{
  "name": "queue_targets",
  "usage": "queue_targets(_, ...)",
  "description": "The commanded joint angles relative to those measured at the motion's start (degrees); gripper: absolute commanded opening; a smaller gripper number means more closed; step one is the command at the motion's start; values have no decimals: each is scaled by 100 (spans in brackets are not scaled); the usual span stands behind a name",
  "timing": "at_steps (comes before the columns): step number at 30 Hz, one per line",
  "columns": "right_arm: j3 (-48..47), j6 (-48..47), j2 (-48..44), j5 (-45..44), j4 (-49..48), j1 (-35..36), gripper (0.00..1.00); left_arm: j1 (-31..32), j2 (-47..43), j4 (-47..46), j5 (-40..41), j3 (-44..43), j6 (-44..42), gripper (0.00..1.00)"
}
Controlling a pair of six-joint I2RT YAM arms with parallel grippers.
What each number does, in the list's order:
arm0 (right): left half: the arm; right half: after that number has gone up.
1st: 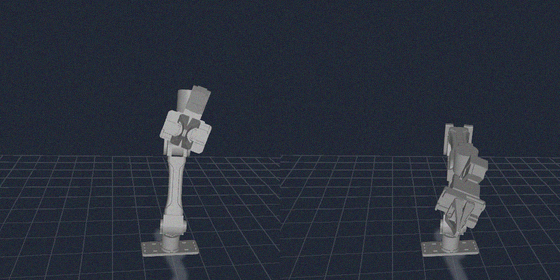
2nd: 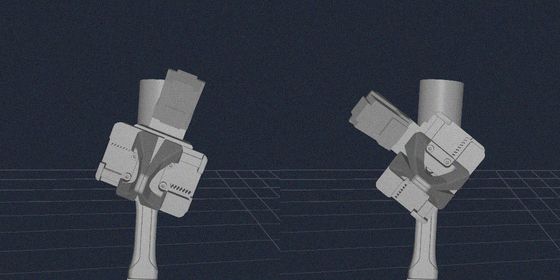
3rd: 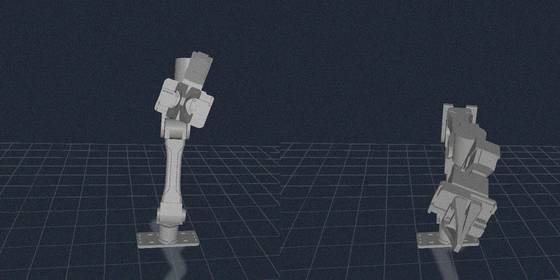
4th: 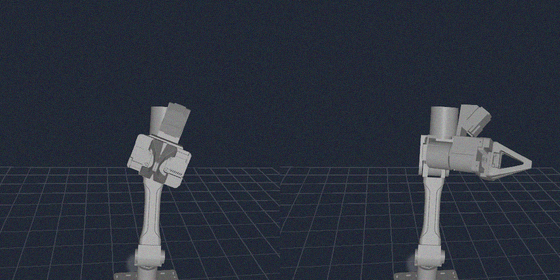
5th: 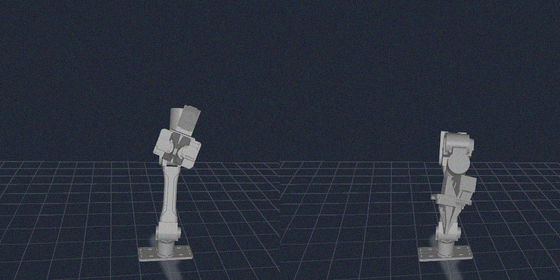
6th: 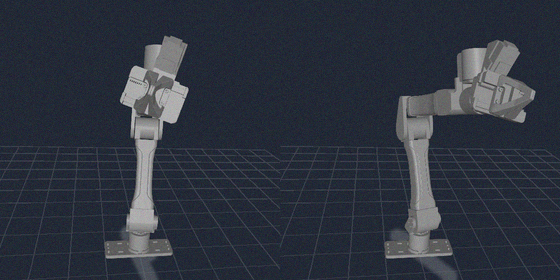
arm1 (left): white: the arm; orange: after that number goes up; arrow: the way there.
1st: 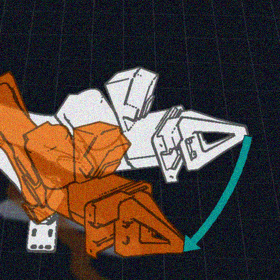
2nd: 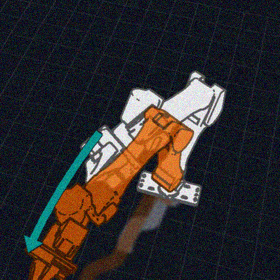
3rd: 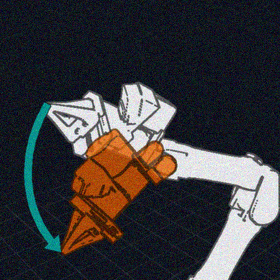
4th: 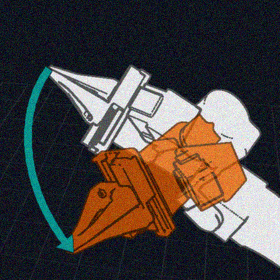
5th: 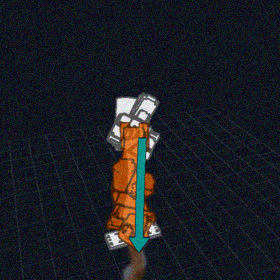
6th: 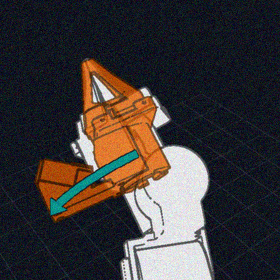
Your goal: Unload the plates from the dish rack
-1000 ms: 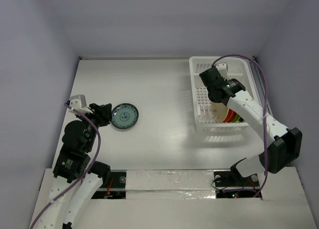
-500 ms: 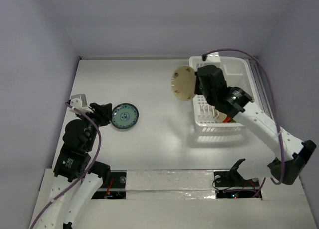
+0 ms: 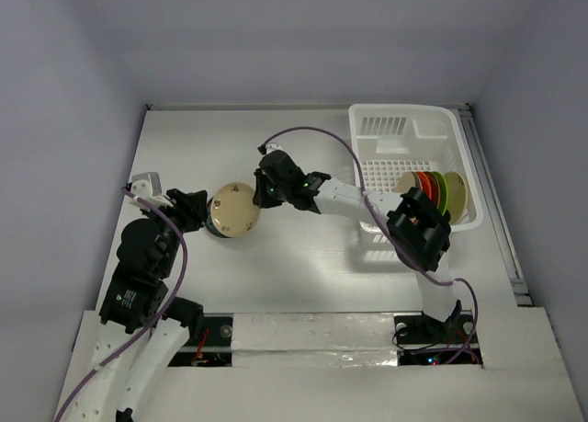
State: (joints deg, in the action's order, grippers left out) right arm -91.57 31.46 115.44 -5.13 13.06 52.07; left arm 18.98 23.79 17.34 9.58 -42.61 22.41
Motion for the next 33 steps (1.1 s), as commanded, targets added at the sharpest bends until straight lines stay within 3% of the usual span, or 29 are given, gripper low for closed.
queue_targets(1, -353, 667, 91, 732, -1164, -39, 0, -35, 38, -284, -53, 77, 0, 32)
queue_targets(5, -151, 1089, 374, 1013, -1516, -39, 3, -35, 47, -293, -62, 77, 0, 32)
queue_targets(10, -54, 1283, 637, 1286, -1684, 13, 22, -87, 47, -293, -71, 77, 0, 32)
queue_targets(14, -45, 1284, 726, 1120, -1614, 13, 31, -88, 47, -293, -62, 77, 0, 32)
queue_targets(18, -2, 1091, 437, 725, -1324, 13, 42, -88, 82, -293, -62, 77, 0, 32)
queue_targets(22, 78, 766, 16, 215, -772, 13, 61, -88, 55, -293, -62, 77, 0, 32)
queue_targets(26, 332, 353, -609, -618, -331, 13, 65, -88, 47, -293, -71, 77, 9, 32)
queue_targets(27, 455, 291, -775, -821, -287, 13, 65, -88, 47, -302, -71, 77, 0, 32)
queue_targets(30, 912, 89, -1566, -1838, 73, 13, 40, -88, 12, -284, -79, 77, 0, 32)
queue_targets(31, 1043, 62, -1786, -2087, 309, -48, 19, -88, 11, -293, -80, 77, -9, 32)
queue_targets(33, 1500, 0, -2532, -2685, 765, -179, 0, -88, -6, -293, -88, 77, -9, 32)
